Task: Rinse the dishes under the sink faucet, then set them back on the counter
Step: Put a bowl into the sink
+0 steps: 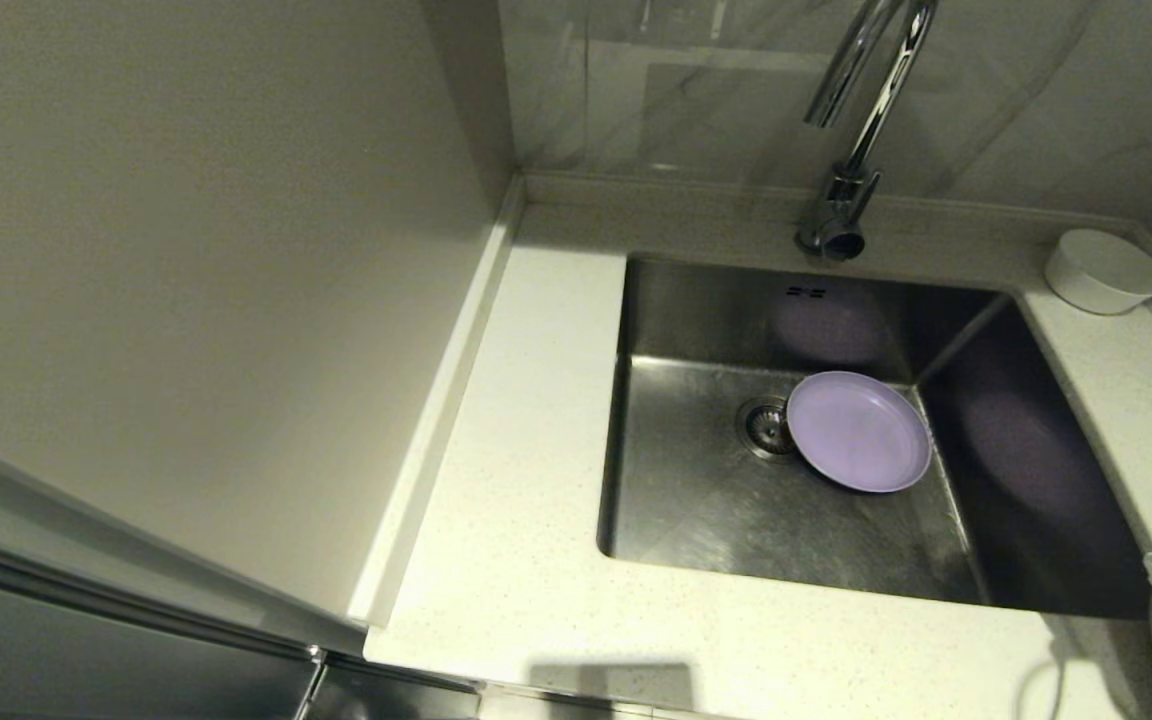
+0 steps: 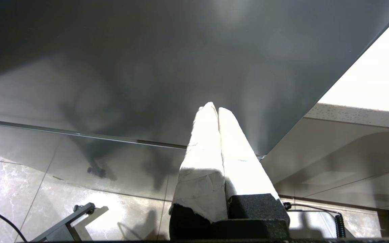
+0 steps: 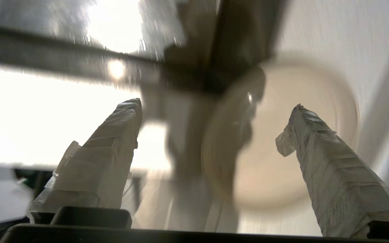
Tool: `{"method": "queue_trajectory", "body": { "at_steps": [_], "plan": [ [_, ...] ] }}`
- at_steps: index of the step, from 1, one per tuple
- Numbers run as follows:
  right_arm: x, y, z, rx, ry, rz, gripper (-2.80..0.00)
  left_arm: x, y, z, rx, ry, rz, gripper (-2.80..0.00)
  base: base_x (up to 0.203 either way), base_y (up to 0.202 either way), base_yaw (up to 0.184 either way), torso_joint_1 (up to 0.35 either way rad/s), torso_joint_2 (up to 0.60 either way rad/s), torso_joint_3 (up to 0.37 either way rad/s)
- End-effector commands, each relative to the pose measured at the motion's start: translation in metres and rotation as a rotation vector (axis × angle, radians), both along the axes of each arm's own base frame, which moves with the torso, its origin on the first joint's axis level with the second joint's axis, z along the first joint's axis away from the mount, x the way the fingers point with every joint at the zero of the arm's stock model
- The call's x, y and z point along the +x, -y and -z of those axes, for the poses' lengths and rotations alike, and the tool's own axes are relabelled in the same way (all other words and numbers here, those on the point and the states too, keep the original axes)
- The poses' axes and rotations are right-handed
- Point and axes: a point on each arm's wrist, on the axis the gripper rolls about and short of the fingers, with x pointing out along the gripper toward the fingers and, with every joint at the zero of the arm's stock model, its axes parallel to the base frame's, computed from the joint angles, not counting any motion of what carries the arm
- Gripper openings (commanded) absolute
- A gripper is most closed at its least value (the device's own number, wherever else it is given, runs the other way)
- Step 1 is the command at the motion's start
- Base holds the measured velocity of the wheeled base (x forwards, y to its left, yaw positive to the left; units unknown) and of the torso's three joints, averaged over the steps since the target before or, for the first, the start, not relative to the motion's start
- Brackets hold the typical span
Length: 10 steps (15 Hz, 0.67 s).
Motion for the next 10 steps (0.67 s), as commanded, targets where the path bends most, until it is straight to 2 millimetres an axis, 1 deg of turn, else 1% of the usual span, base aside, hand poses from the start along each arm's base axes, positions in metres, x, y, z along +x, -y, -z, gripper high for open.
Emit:
{"method": "queue_trajectory", "body": {
  "at_steps": [1, 2, 3, 4, 5, 6, 8, 10],
  "plan": [
    [-0.032, -0.003, -0.02, 0.039, 0.002, 0.094, 0.0, 0.0, 0.0, 0.0, 0.0, 0.004, -0.001, -2.8, 0.0, 0.0, 0.0, 0.0, 0.0, 0.0],
    [-0.036, -0.002, -0.026, 0.026, 0.031, 0.137, 0.0, 0.0, 0.0, 0.0, -0.001, 0.004, -0.001, -2.8, 0.0, 0.0, 0.0, 0.0, 0.0, 0.0],
    [-0.036, -0.002, -0.033, 0.019, 0.059, 0.15, -2.8, 0.0, 0.0, 0.0, -0.001, 0.004, -0.001, -2.8, 0.0, 0.0, 0.0, 0.0, 0.0, 0.0],
    [-0.034, -0.001, -0.039, 0.016, 0.081, 0.153, -2.8, 0.0, 0.0, 0.0, 0.0, 0.005, -0.001, -2.8, 0.0, 0.0, 0.0, 0.0, 0.0, 0.0],
    [-0.028, 0.0, -0.046, 0.014, 0.096, 0.154, -2.8, 0.0, 0.0, 0.0, -0.001, 0.004, -0.001, -2.8, 0.0, 0.0, 0.0, 0.0, 0.0, 0.0],
    [-0.018, 0.002, -0.054, 0.011, 0.104, 0.156, -2.8, 0.0, 0.0, 0.0, 0.0, 0.004, -0.001, -2.8, 0.0, 0.0, 0.0, 0.0, 0.0, 0.0],
    [0.008, 0.006, -0.064, 0.008, 0.098, 0.158, -2.8, 0.0, 0.0, 0.0, 0.0, 0.004, 0.0, -2.8, 0.0, 0.0, 0.0, 0.0, 0.0, 0.0],
    [0.047, 0.012, -0.078, 0.007, 0.106, 0.158, -2.8, 0.0, 0.0, 0.0, -0.001, 0.004, -0.001, -2.8, 0.0, 0.0, 0.0, 0.0, 0.0, 0.0]
  ]
}}
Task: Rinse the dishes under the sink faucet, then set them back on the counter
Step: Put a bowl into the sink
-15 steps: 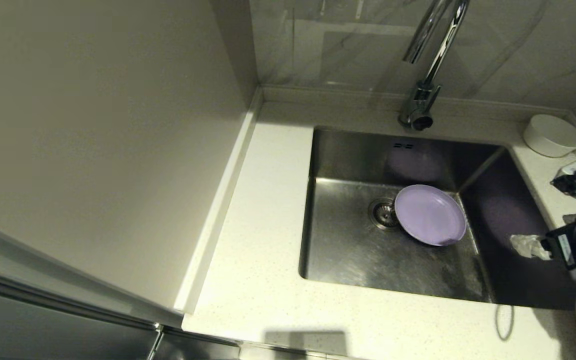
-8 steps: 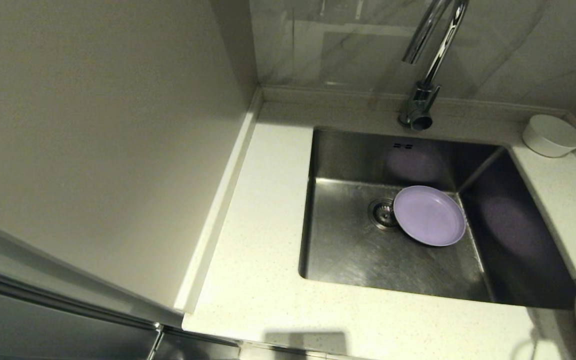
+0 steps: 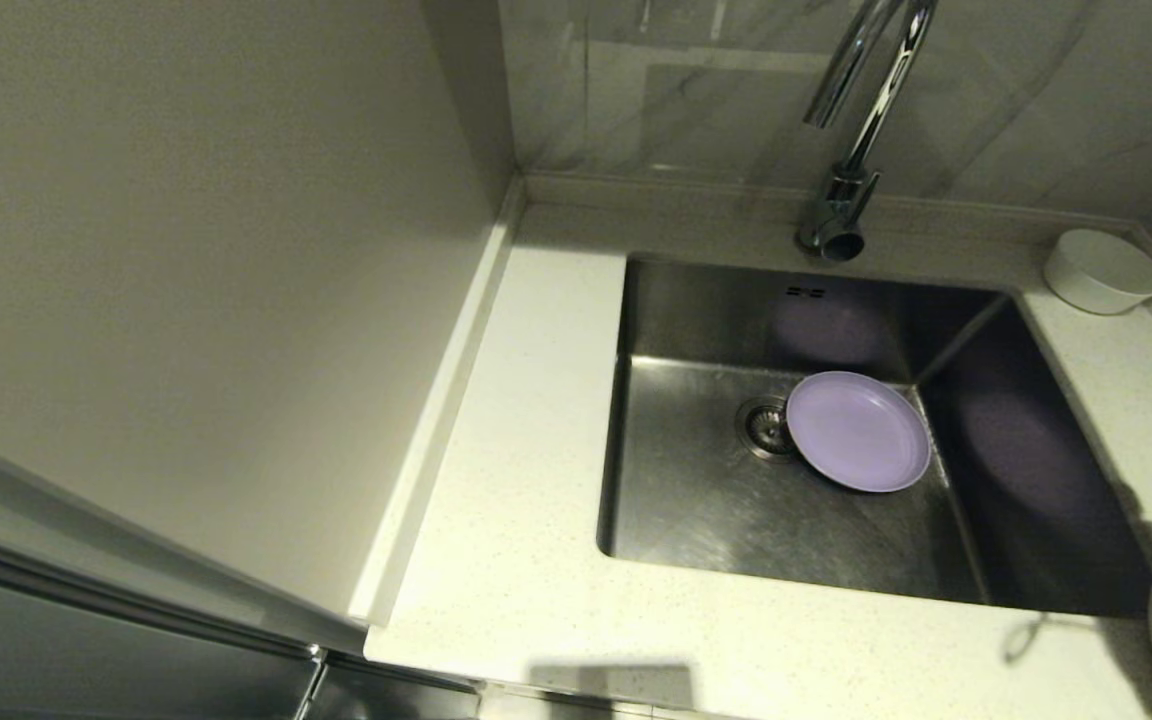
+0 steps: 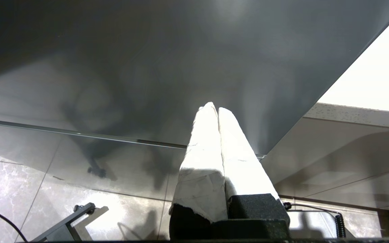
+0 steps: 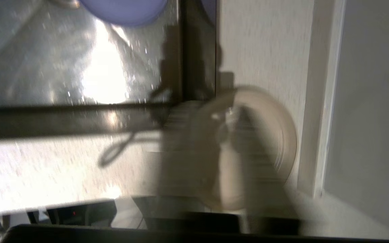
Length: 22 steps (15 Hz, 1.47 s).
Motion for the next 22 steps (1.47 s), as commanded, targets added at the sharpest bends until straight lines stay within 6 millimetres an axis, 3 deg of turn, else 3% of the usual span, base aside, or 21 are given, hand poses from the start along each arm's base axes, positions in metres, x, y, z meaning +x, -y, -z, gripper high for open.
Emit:
{"method": "queue_trajectory", "body": {
  "at_steps": [1, 4, 7, 10, 14, 17, 21, 22],
  "plan": [
    [0.058, 0.009, -0.01, 0.001, -0.027, -0.002, -2.8, 0.0, 0.0, 0.0, 0.0, 0.004, 0.0, -2.8, 0.0, 0.0, 0.0, 0.0, 0.0, 0.0],
    [0.129, 0.018, -0.032, -0.056, 0.038, -0.046, -2.8, 0.0, 0.0, 0.0, -0.001, 0.004, 0.0, -2.8, 0.0, 0.0, 0.0, 0.0, 0.0, 0.0],
    [0.197, 0.026, -0.014, -0.155, 0.073, -0.143, -2.8, 0.0, 0.0, 0.0, -0.001, 0.004, 0.0, -2.8, 0.0, 0.0, 0.0, 0.0, 0.0, 0.0],
    [0.243, 0.045, 0.004, -0.284, 0.164, -0.169, -2.8, 0.0, 0.0, 0.0, -0.001, 0.004, 0.0, -2.8, 0.0, 0.0, 0.0, 0.0, 0.0, 0.0],
    [0.266, 0.088, 0.031, -0.351, 0.149, -0.149, -2.8, 0.0, 0.0, 0.0, -0.001, 0.005, 0.0, -2.8, 0.0, 0.0, 0.0, 0.0, 0.0, 0.0],
    [0.277, 0.104, 0.035, -0.387, 0.224, -0.115, -2.8, 0.0, 0.0, 0.0, -0.001, 0.004, 0.0, -2.8, 0.0, 0.0, 0.0, 0.0, 0.0, 0.0],
    [0.274, 0.115, 0.034, -0.394, 0.235, -0.138, -2.8, 0.0, 0.0, 0.0, -0.001, 0.004, 0.0, -2.8, 0.0, 0.0, 0.0, 0.0, 0.0, 0.0],
    [0.274, 0.115, 0.034, -0.398, 0.231, -0.141, -2.14, 0.0, 0.0, 0.0, -0.001, 0.004, 0.0, -2.8, 0.0, 0.0, 0.0, 0.0, 0.0, 0.0]
  ]
}}
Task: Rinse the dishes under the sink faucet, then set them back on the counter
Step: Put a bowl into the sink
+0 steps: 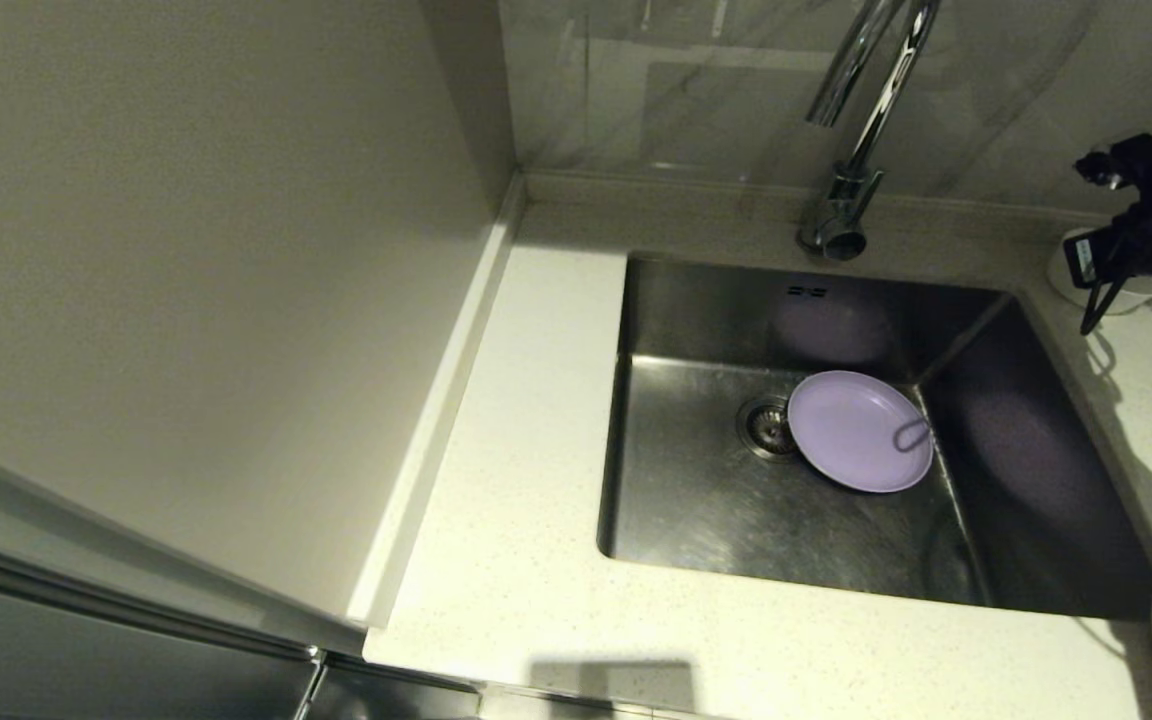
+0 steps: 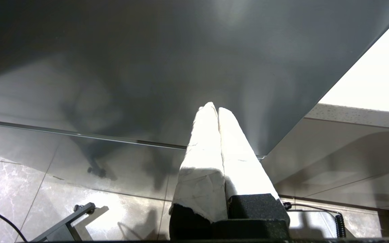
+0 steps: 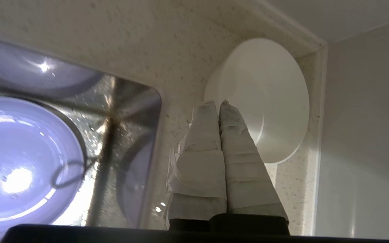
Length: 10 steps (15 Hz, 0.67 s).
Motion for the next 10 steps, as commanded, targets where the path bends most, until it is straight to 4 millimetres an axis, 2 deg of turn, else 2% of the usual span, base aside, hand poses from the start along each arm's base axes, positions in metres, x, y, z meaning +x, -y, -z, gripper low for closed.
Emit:
{"method": "queue_trajectory", "body": {
  "at_steps": [1, 6, 10],
  "plan": [
    [0.0, 0.002, 0.0, -0.005, -0.001, 0.001, 0.0, 0.0, 0.0, 0.0, -0.001, 0.003, 0.0, -2.8, 0.0, 0.0, 0.0, 0.0, 0.0, 0.0],
    [0.001, 0.001, 0.0, 0.005, 0.011, -0.055, 0.0, 0.0, 0.0, 0.0, -0.001, 0.004, 0.0, -2.8, 0.0, 0.0, 0.0, 0.0, 0.0, 0.0],
    [0.017, 0.007, 0.012, -0.01, 0.07, -0.076, 0.0, 0.0, 0.0, 0.0, -0.001, 0.003, 0.0, -2.8, 0.0, 0.0, 0.0, 0.0, 0.0, 0.0]
  ]
}}
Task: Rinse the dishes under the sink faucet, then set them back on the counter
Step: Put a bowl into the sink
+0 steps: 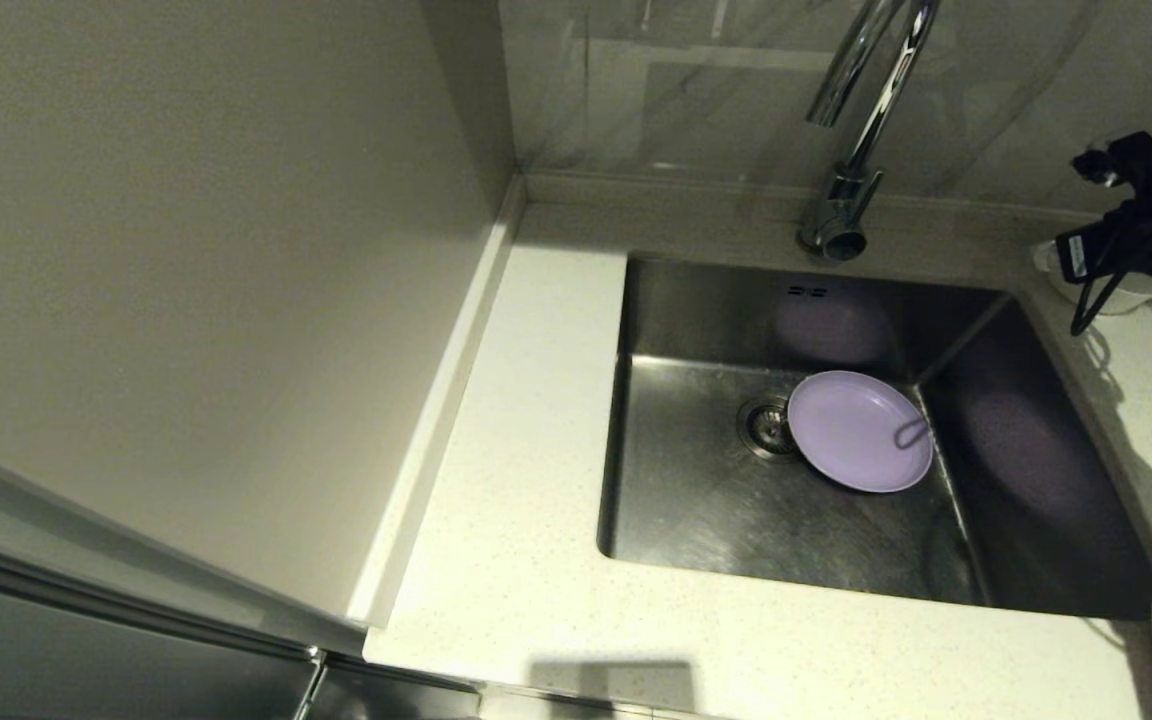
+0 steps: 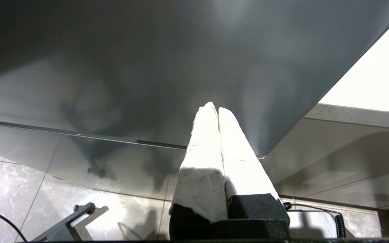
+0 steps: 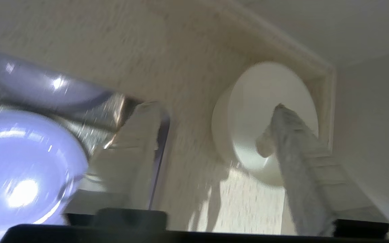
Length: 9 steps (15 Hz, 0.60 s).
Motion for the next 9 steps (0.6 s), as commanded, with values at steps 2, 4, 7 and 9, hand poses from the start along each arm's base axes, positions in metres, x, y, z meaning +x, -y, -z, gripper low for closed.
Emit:
{"method": "queue_trajectory", "body": {
  "at_steps": [2, 4, 7, 9],
  "plan": [
    [0.017, 0.009, 0.015, -0.03, 0.062, 0.007, 0.0, 0.0, 0.0, 0.0, -0.001, 0.003, 0.0, -2.8, 0.0, 0.0, 0.0, 0.0, 0.0, 0.0],
    [0.024, 0.016, 0.023, -0.043, 0.093, 0.017, 0.0, 0.0, 0.0, 0.0, -0.001, 0.005, 0.0, -2.8, 0.0, 0.0, 0.0, 0.0, 0.0, 0.0],
    [0.031, 0.026, 0.039, -0.044, 0.091, 0.033, 0.0, 0.0, 0.0, 0.0, -0.001, 0.003, 0.0, -2.8, 0.0, 0.0, 0.0, 0.0, 0.0, 0.0],
    [0.034, 0.029, 0.046, -0.04, 0.078, 0.036, 0.0, 0.0, 0.0, 0.0, 0.001, 0.003, 0.0, -2.8, 0.0, 0.0, 0.0, 0.0, 0.0, 0.0]
  ]
}}
